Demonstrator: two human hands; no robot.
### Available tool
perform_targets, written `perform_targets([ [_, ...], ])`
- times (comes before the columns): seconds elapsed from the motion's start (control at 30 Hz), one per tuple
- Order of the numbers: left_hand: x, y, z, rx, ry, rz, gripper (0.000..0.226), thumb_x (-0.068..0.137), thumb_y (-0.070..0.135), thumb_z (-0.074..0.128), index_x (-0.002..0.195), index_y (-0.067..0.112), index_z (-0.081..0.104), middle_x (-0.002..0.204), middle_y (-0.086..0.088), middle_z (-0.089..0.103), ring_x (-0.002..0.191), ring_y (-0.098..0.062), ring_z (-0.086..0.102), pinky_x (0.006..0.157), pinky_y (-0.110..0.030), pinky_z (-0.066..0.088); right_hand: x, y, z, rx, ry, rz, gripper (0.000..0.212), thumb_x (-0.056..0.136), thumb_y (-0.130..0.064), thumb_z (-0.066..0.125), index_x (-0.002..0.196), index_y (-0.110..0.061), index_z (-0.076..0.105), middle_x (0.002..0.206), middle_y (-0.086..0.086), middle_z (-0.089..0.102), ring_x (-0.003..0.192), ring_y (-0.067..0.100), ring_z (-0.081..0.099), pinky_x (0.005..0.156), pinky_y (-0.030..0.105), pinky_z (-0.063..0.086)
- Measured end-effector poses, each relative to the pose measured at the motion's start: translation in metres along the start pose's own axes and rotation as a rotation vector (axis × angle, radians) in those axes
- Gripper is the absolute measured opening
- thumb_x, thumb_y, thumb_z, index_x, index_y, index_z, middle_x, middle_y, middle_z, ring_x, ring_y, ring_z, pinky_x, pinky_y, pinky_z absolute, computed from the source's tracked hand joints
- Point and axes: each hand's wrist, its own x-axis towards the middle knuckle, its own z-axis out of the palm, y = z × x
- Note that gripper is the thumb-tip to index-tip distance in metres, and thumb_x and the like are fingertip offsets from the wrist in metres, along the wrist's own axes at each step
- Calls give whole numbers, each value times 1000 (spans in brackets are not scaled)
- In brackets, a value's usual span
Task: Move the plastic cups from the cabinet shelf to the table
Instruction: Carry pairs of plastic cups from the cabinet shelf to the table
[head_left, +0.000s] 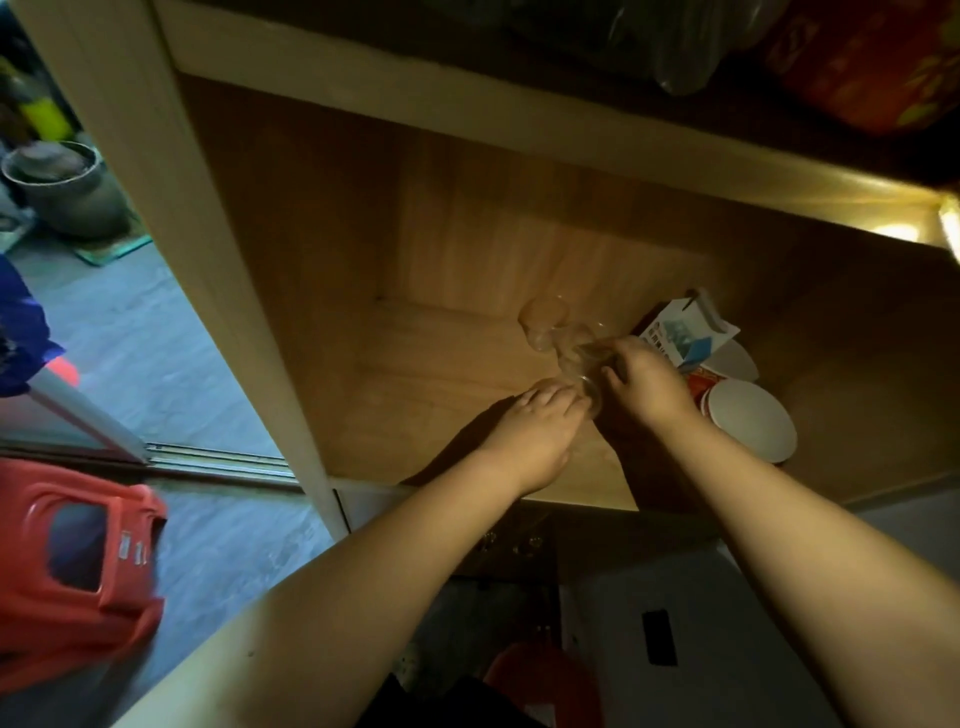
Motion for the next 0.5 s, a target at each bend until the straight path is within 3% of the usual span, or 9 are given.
perform_targets([
  [0.17, 6, -1, 3, 27, 63, 17, 49, 84, 5, 56, 132, 11, 43, 136, -12, 47, 130, -27, 36, 109, -39, 30, 6, -4, 1, -67, -21, -68, 26, 87, -13, 59, 113, -10, 62, 114, 13, 63, 102, 27, 59, 88, 37, 46],
  [0.3, 8, 1, 5, 5, 135, 9, 39, 83, 2, 57, 121, 10, 53, 119, -13, 58, 113, -29, 50, 91, -40, 44, 6, -5, 1, -81, -37, -79, 25, 86, -16, 60, 110, -9, 64, 111, 15, 65, 100, 30, 60, 87, 42, 47],
  [0.5, 13, 0, 7, -33, 160, 11, 34, 82, 0, 57, 115, 9, 57, 113, -13, 61, 108, -28, 54, 88, -39, 45, 4, -2, 3, -117, -38, -48, 22, 86, -14, 59, 106, -8, 66, 108, 16, 65, 99, 31, 59, 86, 41, 46],
])
